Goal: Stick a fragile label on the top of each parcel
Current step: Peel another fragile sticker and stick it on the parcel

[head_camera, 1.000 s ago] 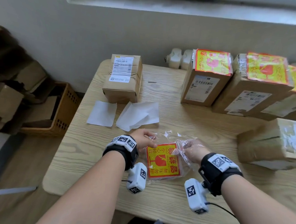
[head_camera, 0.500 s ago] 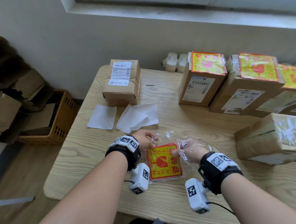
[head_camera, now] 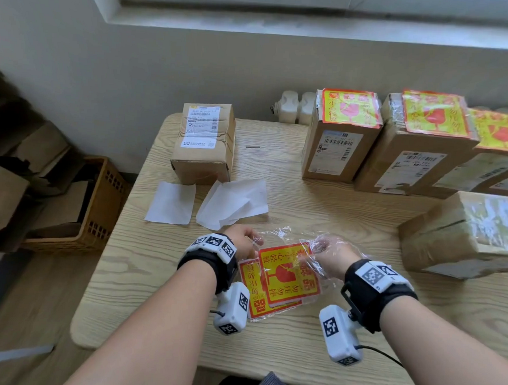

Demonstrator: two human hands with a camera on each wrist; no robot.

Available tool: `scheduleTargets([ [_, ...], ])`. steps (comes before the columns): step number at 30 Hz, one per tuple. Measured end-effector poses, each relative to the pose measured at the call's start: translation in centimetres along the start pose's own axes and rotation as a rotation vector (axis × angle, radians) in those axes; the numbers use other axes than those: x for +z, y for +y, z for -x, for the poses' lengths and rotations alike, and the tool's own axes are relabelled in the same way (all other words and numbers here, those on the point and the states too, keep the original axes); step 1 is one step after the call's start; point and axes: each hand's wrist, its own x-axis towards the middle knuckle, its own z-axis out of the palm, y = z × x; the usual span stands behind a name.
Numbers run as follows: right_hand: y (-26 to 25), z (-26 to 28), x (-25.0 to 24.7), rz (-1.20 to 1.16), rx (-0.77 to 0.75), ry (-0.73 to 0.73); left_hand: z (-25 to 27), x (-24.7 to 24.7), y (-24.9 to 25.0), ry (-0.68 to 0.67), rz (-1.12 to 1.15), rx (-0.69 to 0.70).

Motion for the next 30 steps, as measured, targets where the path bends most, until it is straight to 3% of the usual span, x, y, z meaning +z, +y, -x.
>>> scheduleTargets([
  [6,0.0,0.2,-0.4,0.077,-0.041,0.014,-0.2,0.0,0.0,0.014,-0.037,-0.013],
  [12,0.2,-0.3,0.5,-0.025,-0.07,0.001,-0.2,0.2,0.0,0.048,-0.089,-0.013],
  [16,0.3,-0.3,0.4,-0.102,-0.114,0.121,-0.3,0.3,-0.1,0.117,-0.14,-0.002],
  [19,0.6,-0.2,0.0,-0.236,-0.056,0.134,-0.1,0.2,0.2,0.141,-0.21,-0.014],
  [30,1.3,1.2,-3.2,-0.221,-0.145,0.183,1.1,0.1,2.8,0.198,-0.375,0.035],
])
